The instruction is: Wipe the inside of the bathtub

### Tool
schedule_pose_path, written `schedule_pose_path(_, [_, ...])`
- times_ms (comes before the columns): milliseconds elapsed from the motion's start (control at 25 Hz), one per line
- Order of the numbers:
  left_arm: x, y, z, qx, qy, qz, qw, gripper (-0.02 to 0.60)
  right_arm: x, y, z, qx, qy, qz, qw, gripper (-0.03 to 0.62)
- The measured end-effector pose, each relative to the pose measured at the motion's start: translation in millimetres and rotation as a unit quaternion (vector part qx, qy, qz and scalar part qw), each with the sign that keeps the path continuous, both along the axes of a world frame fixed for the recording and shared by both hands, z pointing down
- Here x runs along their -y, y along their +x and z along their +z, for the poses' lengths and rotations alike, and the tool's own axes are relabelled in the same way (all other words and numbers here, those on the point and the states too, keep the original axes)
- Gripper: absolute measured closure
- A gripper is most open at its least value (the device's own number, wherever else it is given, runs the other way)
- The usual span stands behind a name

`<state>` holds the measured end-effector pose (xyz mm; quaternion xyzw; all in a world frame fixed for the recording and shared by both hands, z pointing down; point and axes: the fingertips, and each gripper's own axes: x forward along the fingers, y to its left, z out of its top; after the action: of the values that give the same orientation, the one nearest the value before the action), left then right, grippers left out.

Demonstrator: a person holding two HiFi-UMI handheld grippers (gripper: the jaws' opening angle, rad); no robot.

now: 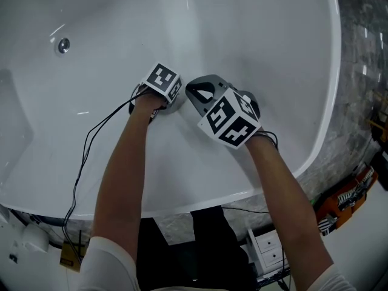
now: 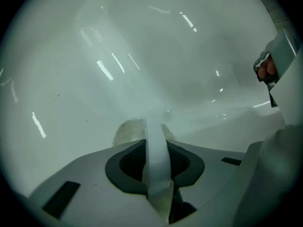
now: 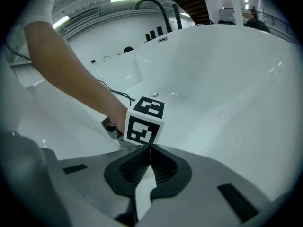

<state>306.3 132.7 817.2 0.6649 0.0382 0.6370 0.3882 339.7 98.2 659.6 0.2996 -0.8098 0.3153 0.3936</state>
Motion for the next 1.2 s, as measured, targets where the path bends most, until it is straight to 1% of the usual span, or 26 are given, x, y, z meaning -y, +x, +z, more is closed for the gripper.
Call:
schedule_pose_path(120, [-8.6, 16.1, -6.5, -0.024, -0.011, -0.008, 0.9996, 0.485, 0.5, 2.8, -7.2, 0.011, 0.003, 0.014, 1.000, 0.576])
schedule_pose_path(240, [-15.8, 18.8, -18.4, -0.019, -0.029, -0.007, 0.9994, 0.485, 5.3, 5.9, -14.6, 0.016, 0.012, 0.026, 0.999, 0.576])
schedule_pose_path(320, [-20.2, 22.9, -24.6, -0.026, -0.034, -0.006, 0.9991, 0.485, 4.4, 9.7, -21.1, 0.019, 0.014, 0.036, 0.999, 0.576])
schedule_pose_path(400, [-21.1, 30.4, -29.6, -0.046, -0.028, -0.013, 0.9985, 0.485, 2.2, 14.0, -27.8, 0.019, 0.016, 0.047, 0.999, 0.576])
schedule_pose_path(480, [-18.8, 38.7, -35.5, -0.073, -0.012, -0.021, 0.9971, 0.486, 1.0, 18.9, -34.8, 0.018, 0.019, 0.060, 0.998, 0.576])
schedule_pose_path(560, [-18.0, 40.5, -46.0, -0.089, -0.005, -0.032, 0.9955, 0.486, 1.0, 25.1, -43.4, 0.016, 0.025, 0.077, 0.997, 0.576])
schedule_pose_path(680, [-15.8, 32.4, -65.3, -0.101, -0.006, -0.050, 0.9936, 0.486, 1.0, 29.7, -57.1, 0.011, 0.033, 0.098, 0.995, 0.576])
schedule_pose_path(840, [-11.9, 15.1, -93.7, -0.107, -0.002, -0.050, 0.9929, 0.486, 2.4, 22.6, -75.6, 0.008, 0.039, 0.108, 0.993, 0.576])
schedule_pose_path(960, [-5.3, 0.8, -122.2, -0.118, 0.005, -0.057, 0.9914, 0.486, 4.8, 10.2, -91.5, 0.008, 0.044, 0.116, 0.992, 0.576])
schedule_pose_path(1080, [5.8, -14.9, -160.7, -0.134, 0.016, -0.067, 0.9886, 0.486, 8.9, -7.4, -111.9, 0.013, 0.049, 0.125, 0.991, 0.576])
schedule_pose_path(1200, [13.9, -33.8, -200.8, -0.146, 0.029, -0.076, 0.9859, 0.486, 8.4, -26.5, -134.7, 0.025, 0.051, 0.146, 0.988, 0.576])
